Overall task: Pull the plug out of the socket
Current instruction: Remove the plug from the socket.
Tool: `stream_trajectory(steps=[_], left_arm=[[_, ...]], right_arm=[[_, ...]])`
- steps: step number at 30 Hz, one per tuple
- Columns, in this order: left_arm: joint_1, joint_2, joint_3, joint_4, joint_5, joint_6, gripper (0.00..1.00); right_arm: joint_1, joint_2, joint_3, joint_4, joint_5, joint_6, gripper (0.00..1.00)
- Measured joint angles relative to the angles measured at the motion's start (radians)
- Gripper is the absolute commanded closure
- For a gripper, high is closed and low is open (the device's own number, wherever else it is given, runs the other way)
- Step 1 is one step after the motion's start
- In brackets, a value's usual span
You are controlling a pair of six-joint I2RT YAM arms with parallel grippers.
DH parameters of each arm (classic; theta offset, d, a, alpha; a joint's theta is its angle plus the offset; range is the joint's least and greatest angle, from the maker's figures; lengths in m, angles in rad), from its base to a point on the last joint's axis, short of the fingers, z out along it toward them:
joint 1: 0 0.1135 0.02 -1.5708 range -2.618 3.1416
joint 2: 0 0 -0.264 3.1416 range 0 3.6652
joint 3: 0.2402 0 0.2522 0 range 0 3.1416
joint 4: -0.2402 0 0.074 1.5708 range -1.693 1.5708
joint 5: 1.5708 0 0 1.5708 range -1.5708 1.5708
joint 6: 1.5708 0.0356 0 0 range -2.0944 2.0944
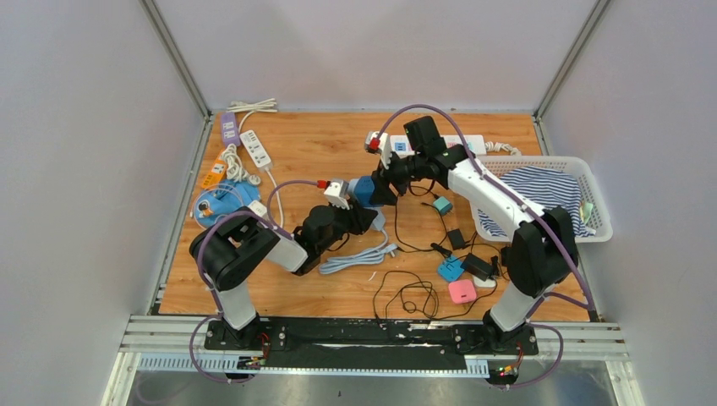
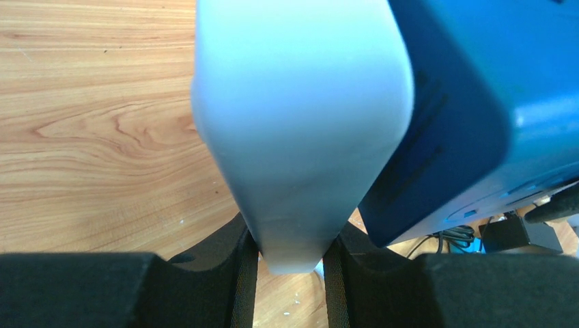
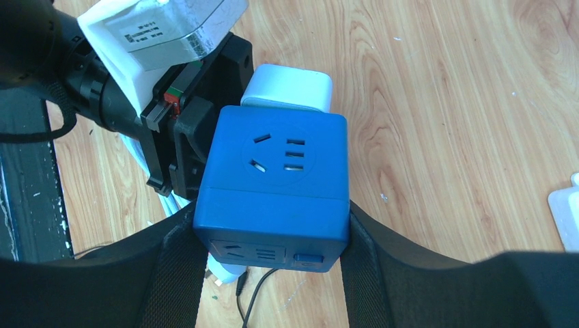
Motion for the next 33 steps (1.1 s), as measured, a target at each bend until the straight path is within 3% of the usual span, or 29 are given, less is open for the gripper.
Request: stream_trajectory(steps=[7, 22, 33], left_arm=[[-0.019, -0.005, 0.008, -0.002, 0.005, 0.035, 1.00], [-0.022, -0.012, 0.012, -0.023, -0.011, 0.028, 1.00], [-0.025, -0.012, 0.024, -0.060, -0.059, -0.017, 1.00]], right_arm=[[-0.050, -0.055, -0.078, 0.026, -0.101, -0.057, 1.00], [-0.058, -0.063, -0.104, 0.062, -0.147, -0.057, 1.00], [-0.033, -0.063, -0.102, 0.092, -0.033, 0.014, 1.00]])
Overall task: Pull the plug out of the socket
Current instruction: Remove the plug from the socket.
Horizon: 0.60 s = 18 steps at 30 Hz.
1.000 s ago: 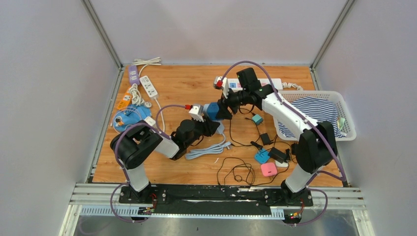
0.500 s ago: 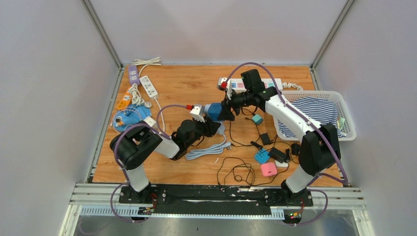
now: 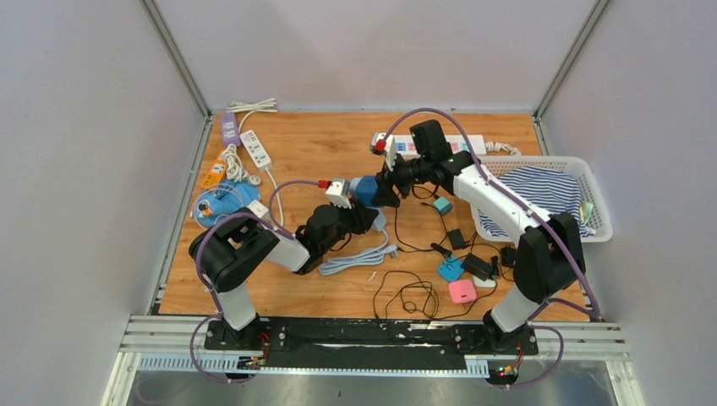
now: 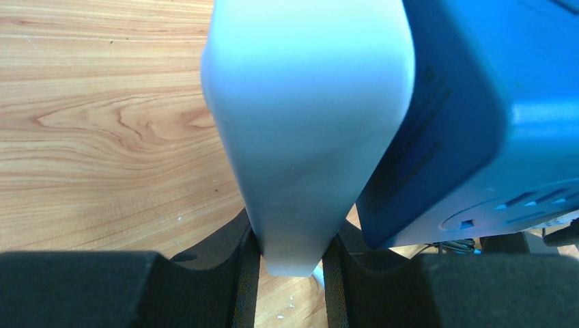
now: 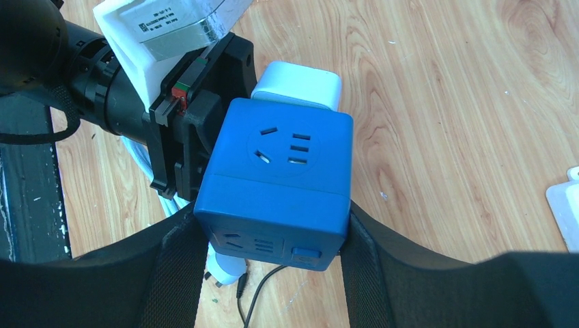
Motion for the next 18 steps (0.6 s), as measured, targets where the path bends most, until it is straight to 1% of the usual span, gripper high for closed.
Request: stream_trajectory(steps=[4, 12, 18], left_arm=[[0.000, 0.000, 0.002, -0.004, -0.005, -0.009, 1.00], [-0.008, -0.007, 0.003, -0.007, -0.004, 0.009, 1.00], [-0.008, -0.008, 0.005, -0.008, 0.005, 0.020, 1.00]], right_arm=[[-0.002, 0.000, -0.001, 0.005, -0.013, 0.009, 1.00], [-0.050, -0.002, -0.029, 0.017, -0.129, -0.036, 1.00], [-0.064, -0.013, -0.053, 0.038, -0.167, -0.051, 1.00]])
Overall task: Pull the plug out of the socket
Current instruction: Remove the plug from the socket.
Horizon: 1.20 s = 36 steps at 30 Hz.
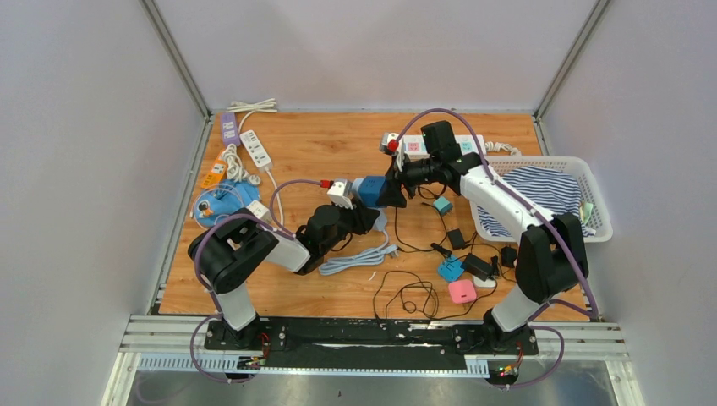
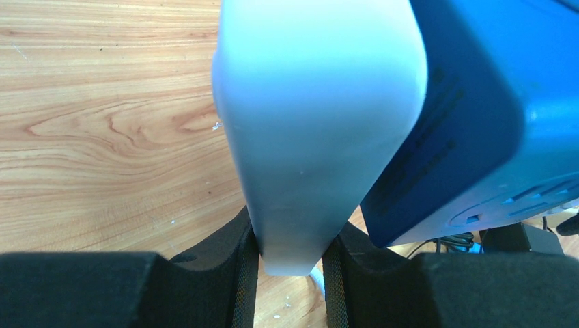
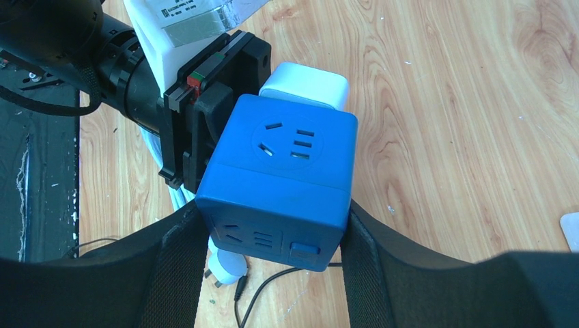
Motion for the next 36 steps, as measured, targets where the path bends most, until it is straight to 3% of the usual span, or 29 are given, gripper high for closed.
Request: stream_trajectory(steps=[19, 27, 36], left_arm=[[0.001, 0.011, 0.000, 0.007, -0.024, -0.035, 1.00], [0.074, 0.163, -0.006, 0.261, 0.183, -0.087, 1.00], [0.102, 0.180, -0.031, 0.325, 0.260, -0.099, 1.00]], right_arm=[[0.041, 0.011, 0.029, -0.006, 0.093, 0.039, 1.00], [0.037, -0.002, -0.032, 0.098, 0.109, 0.095, 1.00], [0.056, -0.013, -0.058, 0.152, 0.169, 0.199, 1.00]])
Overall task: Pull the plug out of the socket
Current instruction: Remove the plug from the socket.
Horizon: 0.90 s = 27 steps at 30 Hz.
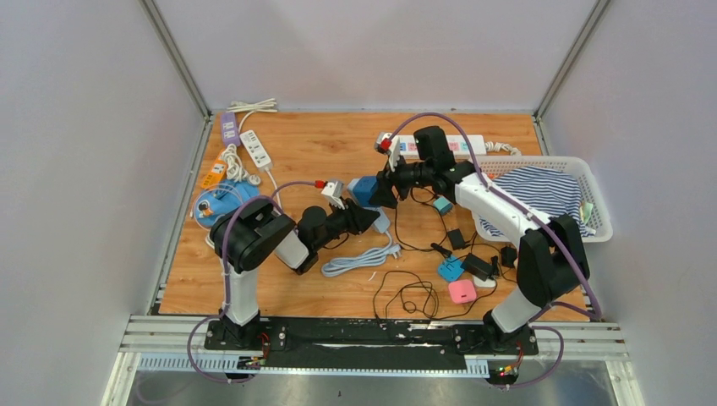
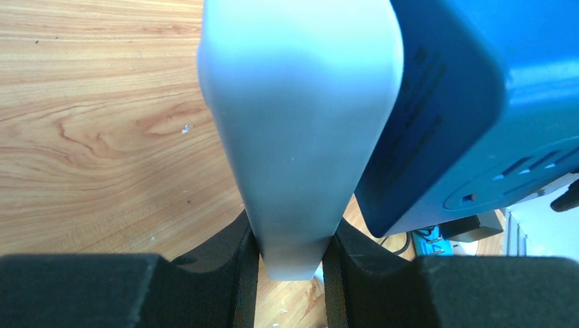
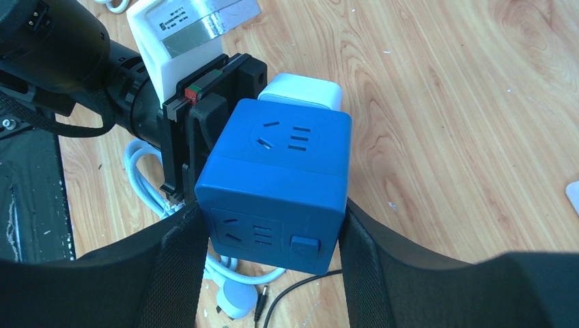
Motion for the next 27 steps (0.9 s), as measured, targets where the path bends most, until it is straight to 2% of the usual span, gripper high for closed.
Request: stream_trajectory(steps=[7, 14, 15, 18, 23, 27], left_arm=[[0.017, 0.036, -0.004, 0.065, 0.042, -0.014, 1.00], [0.029, 0.039, -0.005, 0.055, 0.054, -0.031, 1.00], [0.031, 0.040, -0.005, 0.054, 0.056, -0.037, 1.00], [0.039, 0.045, -0.005, 0.042, 0.061, -0.066, 1.00], [0.047, 0.054, -0.005, 0.036, 0.061, -0.116, 1.00], [0.048, 0.056, -0.005, 0.032, 0.058, -0.138, 1.00]], right_arm=[[0.009, -0.007, -0.026, 0.049, 0.010, 0.033, 1.00], [0.063, -0.004, -0.023, 0.058, 0.100, 0.043, 0.98], [0.074, 0.000, -0.017, 0.056, 0.118, 0.044, 0.82], [0.107, 0.024, 0.008, 0.048, 0.177, 0.044, 0.63], [0.146, 0.064, 0.054, 0.027, 0.261, 0.043, 0.40], [0.167, 0.087, 0.082, 0.009, 0.311, 0.042, 0.26]])
